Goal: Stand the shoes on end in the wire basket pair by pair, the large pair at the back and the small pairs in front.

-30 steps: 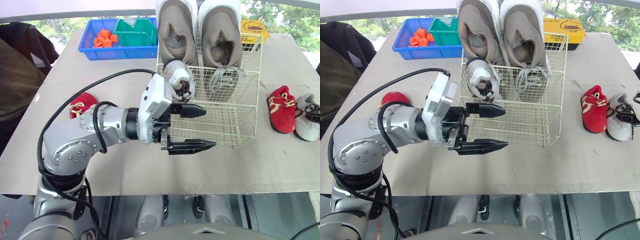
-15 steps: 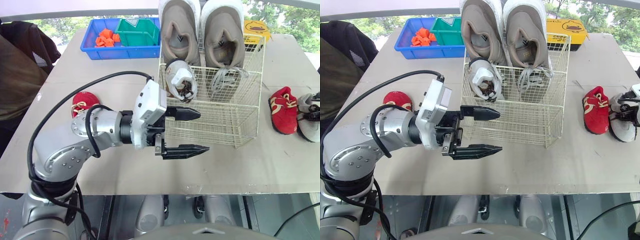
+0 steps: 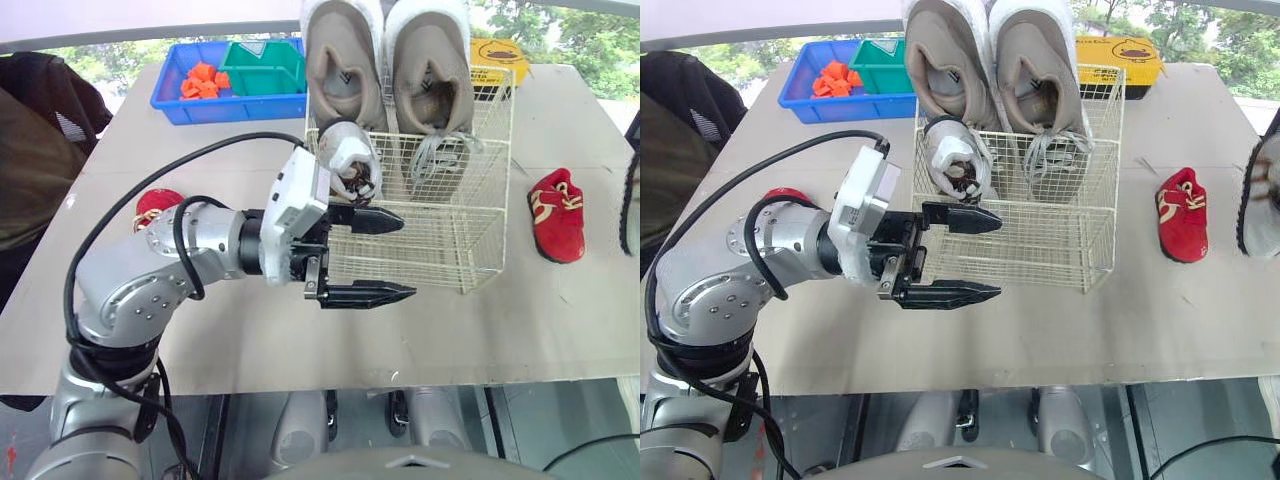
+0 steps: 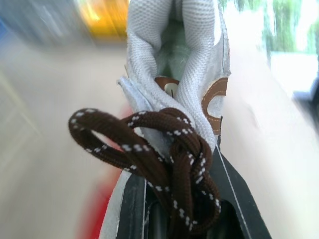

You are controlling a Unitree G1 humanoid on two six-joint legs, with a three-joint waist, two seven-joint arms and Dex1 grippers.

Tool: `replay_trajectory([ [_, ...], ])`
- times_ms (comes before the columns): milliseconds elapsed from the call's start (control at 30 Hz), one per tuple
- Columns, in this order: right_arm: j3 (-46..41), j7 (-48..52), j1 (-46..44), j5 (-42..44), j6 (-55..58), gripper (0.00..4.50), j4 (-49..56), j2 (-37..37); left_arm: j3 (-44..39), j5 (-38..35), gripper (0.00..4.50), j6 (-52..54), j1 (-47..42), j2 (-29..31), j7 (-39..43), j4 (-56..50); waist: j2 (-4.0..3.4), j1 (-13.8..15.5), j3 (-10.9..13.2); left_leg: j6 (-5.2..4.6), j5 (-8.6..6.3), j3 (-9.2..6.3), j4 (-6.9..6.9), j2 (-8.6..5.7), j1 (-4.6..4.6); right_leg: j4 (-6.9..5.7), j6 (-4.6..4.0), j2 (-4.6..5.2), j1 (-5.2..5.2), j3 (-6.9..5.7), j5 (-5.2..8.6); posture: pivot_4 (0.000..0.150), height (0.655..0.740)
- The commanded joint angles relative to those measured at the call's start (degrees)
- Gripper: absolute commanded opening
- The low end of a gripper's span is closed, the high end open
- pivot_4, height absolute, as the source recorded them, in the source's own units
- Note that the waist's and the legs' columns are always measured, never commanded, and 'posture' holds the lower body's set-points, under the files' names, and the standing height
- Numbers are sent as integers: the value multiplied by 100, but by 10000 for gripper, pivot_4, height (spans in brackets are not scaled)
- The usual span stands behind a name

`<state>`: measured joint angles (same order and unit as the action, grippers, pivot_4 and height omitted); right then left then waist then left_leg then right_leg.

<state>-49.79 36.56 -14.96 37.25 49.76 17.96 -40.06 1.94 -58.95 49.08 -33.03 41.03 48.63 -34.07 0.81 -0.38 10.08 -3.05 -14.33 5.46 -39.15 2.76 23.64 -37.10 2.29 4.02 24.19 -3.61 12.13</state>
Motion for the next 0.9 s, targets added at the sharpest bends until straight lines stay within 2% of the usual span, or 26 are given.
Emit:
replay_trajectory([
  [33,-129,-1005,-429,1459,120,375,1732,498,-102,126,45000,-269,-152,-100,69,61,-2,-20,1,-1,0,-2,0,0,1,-1,0,0,1,0,0,1500,7400],
  [133,1090,-2050,-1019,1487,-673,375,2820,1655,-401,49,45000,-489,12,-315,-131,64,2,-59,0,-3,-2,-1,-1,-2,3,0,-2,1,2,3,0,1500,7400],
  [167,1548,-2199,-1038,1137,-975,375,3038,1955,-518,12,45000,-513,88,-320,-181,21,0,-51,1,-2,-1,1,0,-1,4,1,-2,0,5,8,0,1500,7400],
  [267,2689,-2298,-753,-95,-1660,375,3136,2188,-816,-399,45000,-361,334,-56,66,-116,5,-10,0,20,12,2,5,-6,17,0,-17,5,17,6,-8,1500,7400],
  [433,4146,-2326,-85,-1838,-3372,375,2667,2541,-1536,-802,45000,-570,1029,92,-96,-491,10,29,-1,16,10,12,4,-8,33,26,-21,15,21,20,-11,1500,7400],
  [700,4815,-2470,688,-3186,-5605,375,1378,3044,-2409,-896,45000,-950,2263,14,-829,-979,10,-38,-3,18,10,16,4,-2,15,12,-36,9,20,24,6,1500,7400],
  [900,4999,-2502,831,-3626,-6557,375,515,3129,-2833,-681,45000,-1228,3479,109,-641,-1237,10,-53,-3,20,10,25,5,19,9,2,-42,5,25,30,5,1500,7400],
])
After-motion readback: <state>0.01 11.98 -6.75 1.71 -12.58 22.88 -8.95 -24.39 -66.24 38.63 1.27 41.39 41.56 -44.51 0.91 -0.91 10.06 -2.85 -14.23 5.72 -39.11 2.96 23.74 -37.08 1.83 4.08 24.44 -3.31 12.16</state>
